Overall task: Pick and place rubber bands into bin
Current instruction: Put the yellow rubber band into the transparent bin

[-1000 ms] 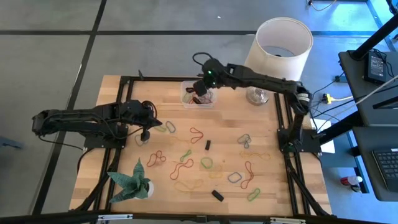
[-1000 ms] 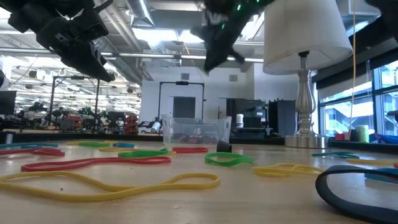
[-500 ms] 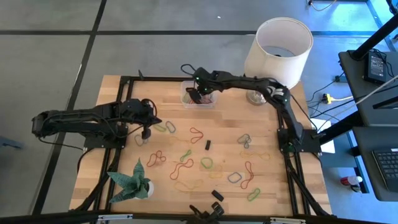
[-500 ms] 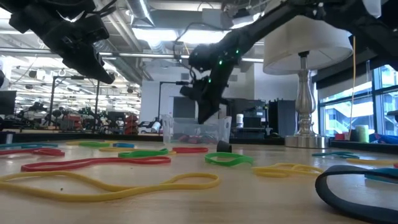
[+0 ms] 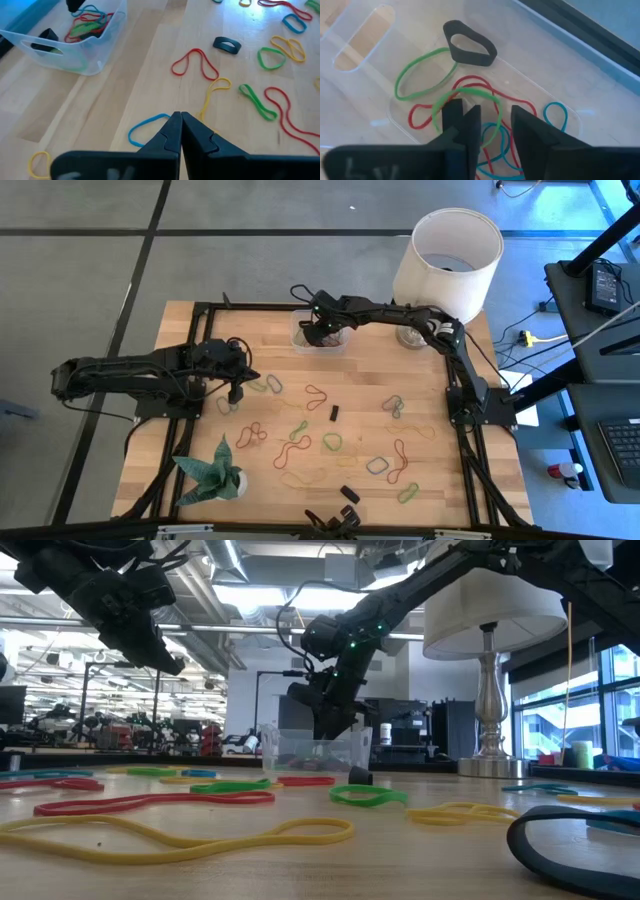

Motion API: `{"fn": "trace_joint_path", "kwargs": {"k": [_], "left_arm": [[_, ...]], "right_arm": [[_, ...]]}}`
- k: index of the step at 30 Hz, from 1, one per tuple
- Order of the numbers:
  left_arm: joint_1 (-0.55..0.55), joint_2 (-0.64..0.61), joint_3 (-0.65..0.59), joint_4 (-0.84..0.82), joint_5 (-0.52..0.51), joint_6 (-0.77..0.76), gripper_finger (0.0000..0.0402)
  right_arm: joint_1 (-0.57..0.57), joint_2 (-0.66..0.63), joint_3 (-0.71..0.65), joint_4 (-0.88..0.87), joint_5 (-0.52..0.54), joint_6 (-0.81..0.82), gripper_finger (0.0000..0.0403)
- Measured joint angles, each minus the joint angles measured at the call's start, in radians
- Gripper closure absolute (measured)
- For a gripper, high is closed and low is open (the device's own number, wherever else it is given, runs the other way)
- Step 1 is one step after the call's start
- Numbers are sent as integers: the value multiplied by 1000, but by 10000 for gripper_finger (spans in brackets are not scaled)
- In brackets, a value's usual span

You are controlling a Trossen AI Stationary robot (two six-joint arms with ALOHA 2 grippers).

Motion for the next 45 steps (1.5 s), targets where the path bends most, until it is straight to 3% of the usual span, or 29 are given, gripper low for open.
{"fn": "trace_joint_path", "kwargs": {"k": [8,18,23,29,33,38,45], "left_arm": [[0,0,0,0,29,-11,400],[-25,0,0,0,5,-13,398],[-26,0,0,-1,-38,-79,391],[-24,22,0,0,-46,-118,339],[-22,73,0,10,-176,-200,289],[-11,142,1,-4,-372,-318,253],[68,335,1,-34,-400,-466,249]], "right_arm": [[21,-39,0,-27,7,23,268],[150,-253,-43,-55,30,-4,344],[274,-452,-222,27,30,29,396],[439,-707,-548,209,120,214,383],[537,-830,-721,244,168,365,393],[635,-926,-865,249,212,526,396],[698,-980,-971,251,236,542,395]]}}
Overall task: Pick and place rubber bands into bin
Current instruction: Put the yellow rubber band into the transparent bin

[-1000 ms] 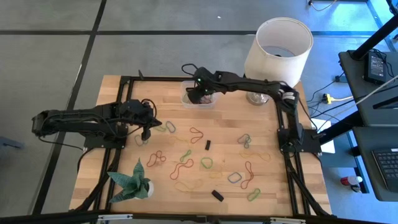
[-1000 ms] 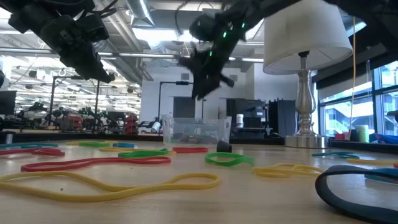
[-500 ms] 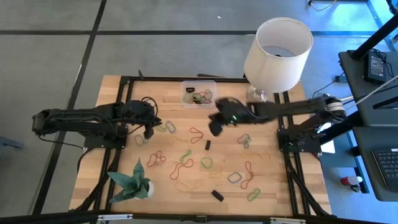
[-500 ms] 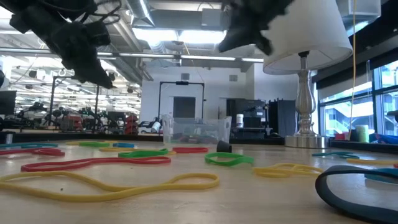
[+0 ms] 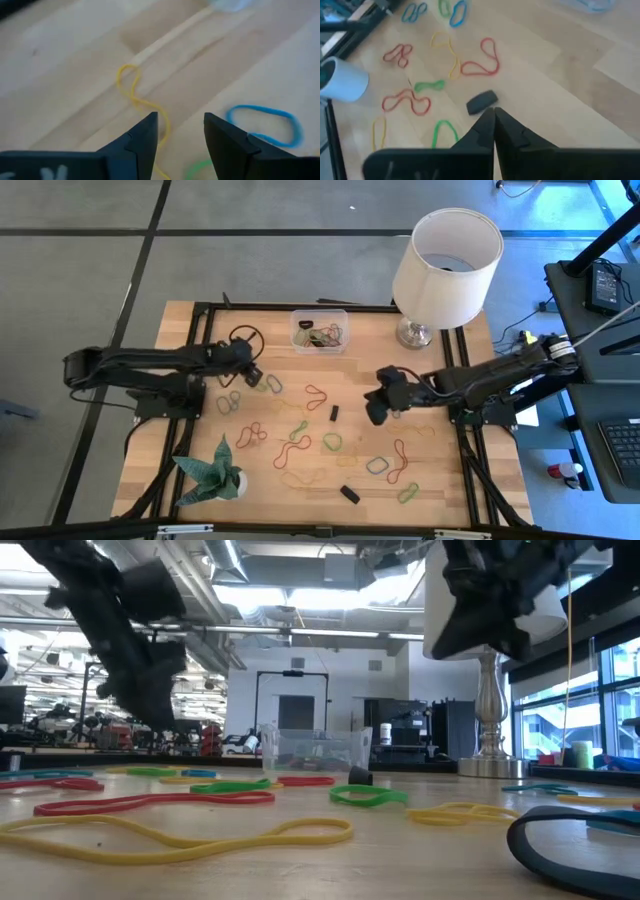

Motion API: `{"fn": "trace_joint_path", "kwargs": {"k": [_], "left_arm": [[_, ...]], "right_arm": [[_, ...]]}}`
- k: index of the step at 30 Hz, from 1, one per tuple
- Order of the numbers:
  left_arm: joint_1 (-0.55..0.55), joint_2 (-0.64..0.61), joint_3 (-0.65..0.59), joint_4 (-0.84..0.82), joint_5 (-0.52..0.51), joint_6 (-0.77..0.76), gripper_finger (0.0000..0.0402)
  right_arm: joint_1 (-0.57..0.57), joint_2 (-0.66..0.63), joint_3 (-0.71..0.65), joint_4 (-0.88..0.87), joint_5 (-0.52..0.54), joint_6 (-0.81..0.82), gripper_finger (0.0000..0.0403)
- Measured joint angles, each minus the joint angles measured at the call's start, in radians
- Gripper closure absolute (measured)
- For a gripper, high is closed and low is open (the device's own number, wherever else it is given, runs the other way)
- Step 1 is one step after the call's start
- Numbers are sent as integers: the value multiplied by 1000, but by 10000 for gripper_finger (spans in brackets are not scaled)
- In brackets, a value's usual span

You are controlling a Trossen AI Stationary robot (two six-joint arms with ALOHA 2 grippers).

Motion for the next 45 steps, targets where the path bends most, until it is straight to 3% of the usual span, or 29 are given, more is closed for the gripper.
{"fn": "trace_joint_path", "kwargs": {"k": [8,14,17,21,23,28,31,40,45], "left_arm": [[113,237,0,-10,137,-101,258],[134,319,14,-22,147,-123,276],[128,317,14,-40,139,-125,311],[116,301,20,-68,125,-126,386],[104,300,43,-80,129,-138,395],[53,302,153,-157,181,-188,399],[4,302,225,-190,134,-190,399],[-131,316,514,-374,-16,-215,399],[-154,399,707,-386,-82,-103,399]], "right_arm": [[7,-66,-22,-85,-70,-105,393],[6,-124,-22,-157,-78,-206,391],[6,-143,-22,-167,-79,-259,396],[6,-156,-22,-169,-79,-326,398],[6,-156,-22,-174,-79,-350,394],[6,-152,-37,-247,-79,-366,392],[19,-179,-121,-218,-79,-361,399],[42,-391,-420,84,-87,-308,400],[38,-467,-491,96,-87,-306,393]]}}
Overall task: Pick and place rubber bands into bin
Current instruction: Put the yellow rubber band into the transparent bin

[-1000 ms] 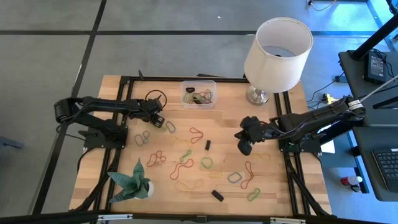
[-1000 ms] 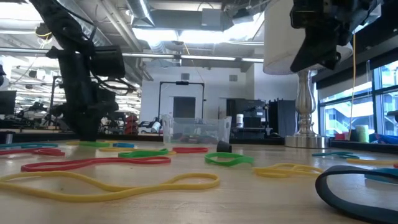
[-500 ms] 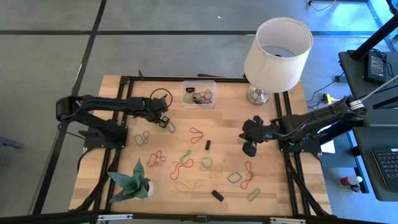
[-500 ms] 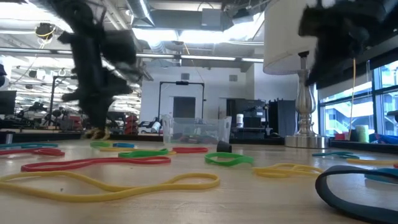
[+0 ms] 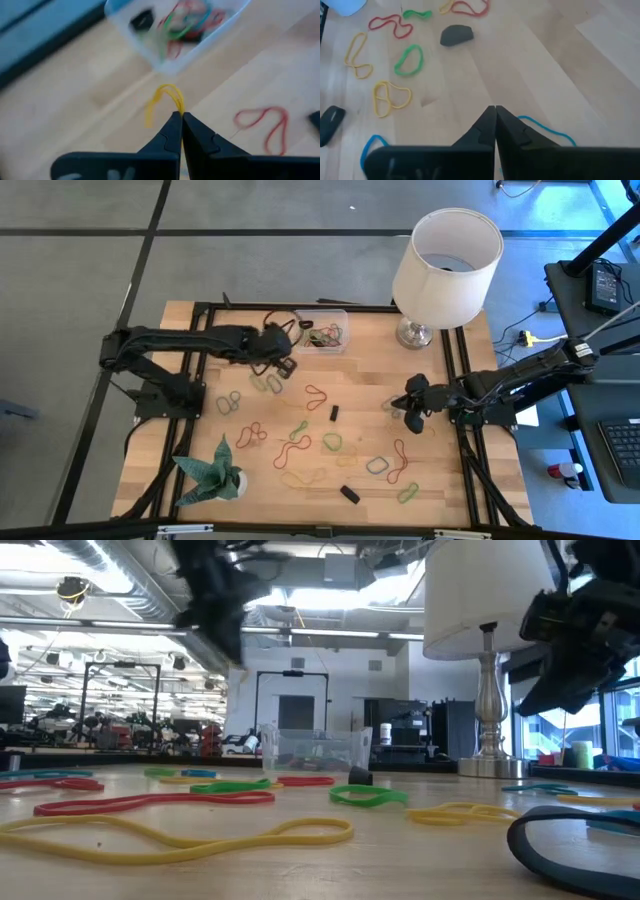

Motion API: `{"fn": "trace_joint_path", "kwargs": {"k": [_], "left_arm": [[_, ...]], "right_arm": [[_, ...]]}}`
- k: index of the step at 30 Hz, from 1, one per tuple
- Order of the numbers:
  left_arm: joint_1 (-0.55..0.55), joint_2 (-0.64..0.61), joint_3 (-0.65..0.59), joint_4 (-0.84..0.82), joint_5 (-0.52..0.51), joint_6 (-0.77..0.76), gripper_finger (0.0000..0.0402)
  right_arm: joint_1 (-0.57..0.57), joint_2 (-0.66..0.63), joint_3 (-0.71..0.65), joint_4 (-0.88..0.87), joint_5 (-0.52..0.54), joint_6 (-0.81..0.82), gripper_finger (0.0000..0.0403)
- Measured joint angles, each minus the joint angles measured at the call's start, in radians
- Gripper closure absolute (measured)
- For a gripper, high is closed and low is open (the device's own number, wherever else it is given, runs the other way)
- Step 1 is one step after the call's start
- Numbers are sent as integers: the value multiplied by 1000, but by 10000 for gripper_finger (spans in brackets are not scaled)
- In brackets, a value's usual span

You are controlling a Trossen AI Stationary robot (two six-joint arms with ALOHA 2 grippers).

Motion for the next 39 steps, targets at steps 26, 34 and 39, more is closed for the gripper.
{"fn": "trace_joint_path", "kwargs": {"k": [26,34,39], "left_arm": [[281,728,585,22,109,517,400],[315,727,586,-21,108,506,380],[331,726,587,-77,139,449,328]], "right_arm": [[-43,-66,-42,-31,87,182,391],[-131,-67,-42,-31,88,151,391],[-149,-67,-42,-29,87,125,391]]}}
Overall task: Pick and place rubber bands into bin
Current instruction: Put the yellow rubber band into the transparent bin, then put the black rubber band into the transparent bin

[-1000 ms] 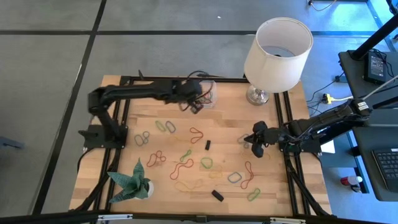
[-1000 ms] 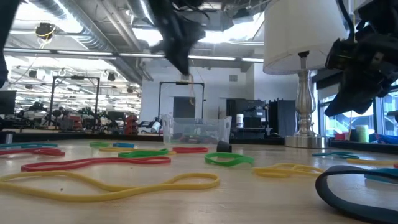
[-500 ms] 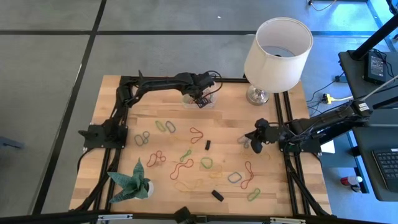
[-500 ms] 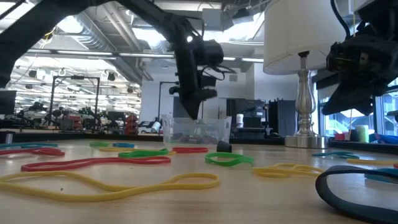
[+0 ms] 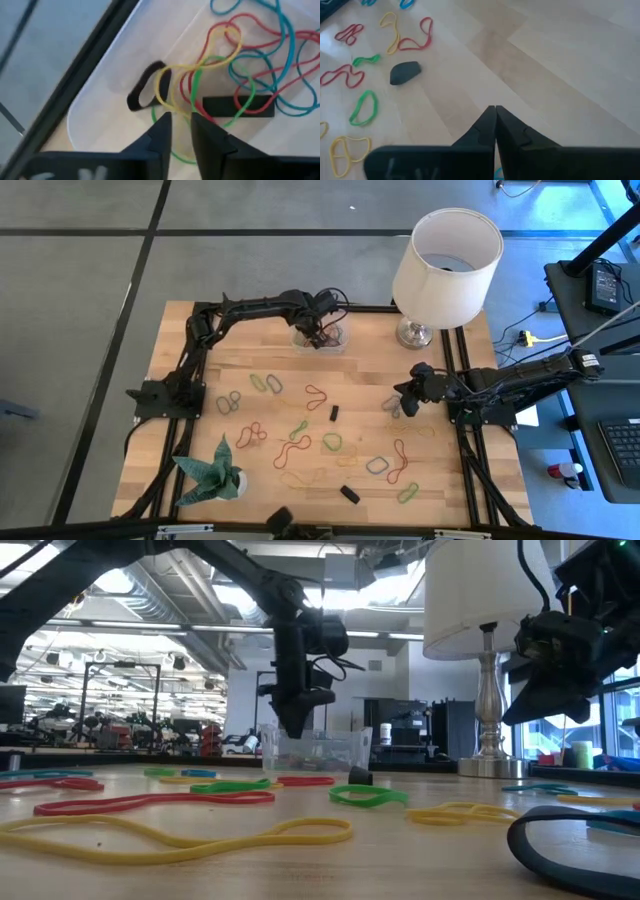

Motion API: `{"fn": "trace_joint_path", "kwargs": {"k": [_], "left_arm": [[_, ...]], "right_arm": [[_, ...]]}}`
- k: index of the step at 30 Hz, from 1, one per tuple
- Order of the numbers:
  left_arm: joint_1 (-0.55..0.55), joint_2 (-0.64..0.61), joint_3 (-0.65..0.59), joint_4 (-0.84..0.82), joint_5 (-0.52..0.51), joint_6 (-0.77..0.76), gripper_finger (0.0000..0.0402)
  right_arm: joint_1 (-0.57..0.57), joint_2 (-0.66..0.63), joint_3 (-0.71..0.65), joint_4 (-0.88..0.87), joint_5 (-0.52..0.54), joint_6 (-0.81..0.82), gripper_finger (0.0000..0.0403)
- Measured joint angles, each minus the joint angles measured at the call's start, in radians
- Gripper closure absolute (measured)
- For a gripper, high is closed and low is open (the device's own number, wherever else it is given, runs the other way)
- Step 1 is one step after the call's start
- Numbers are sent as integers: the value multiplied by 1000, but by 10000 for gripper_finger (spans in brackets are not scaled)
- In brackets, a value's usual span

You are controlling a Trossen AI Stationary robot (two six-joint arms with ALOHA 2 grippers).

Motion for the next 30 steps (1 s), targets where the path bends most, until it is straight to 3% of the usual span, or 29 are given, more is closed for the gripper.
{"fn": "trace_joint_path", "kwargs": {"k": [6,13,19,26,30], "left_arm": [[-6,-17,0,-42,24,-29,278],[-52,-124,0,-45,18,-100,275],[-148,-231,0,-57,45,-149,303],[-363,-265,-29,-38,6,-147,392],[-453,-265,-106,-4,25,-178,399]], "right_arm": [[-2,0,0,4,-6,-21,391],[-2,0,0,4,-9,-25,391],[-2,0,0,6,-9,-25,391],[-1,0,0,38,-11,-26,394],[11,1,4,63,-11,-27,399]]}}
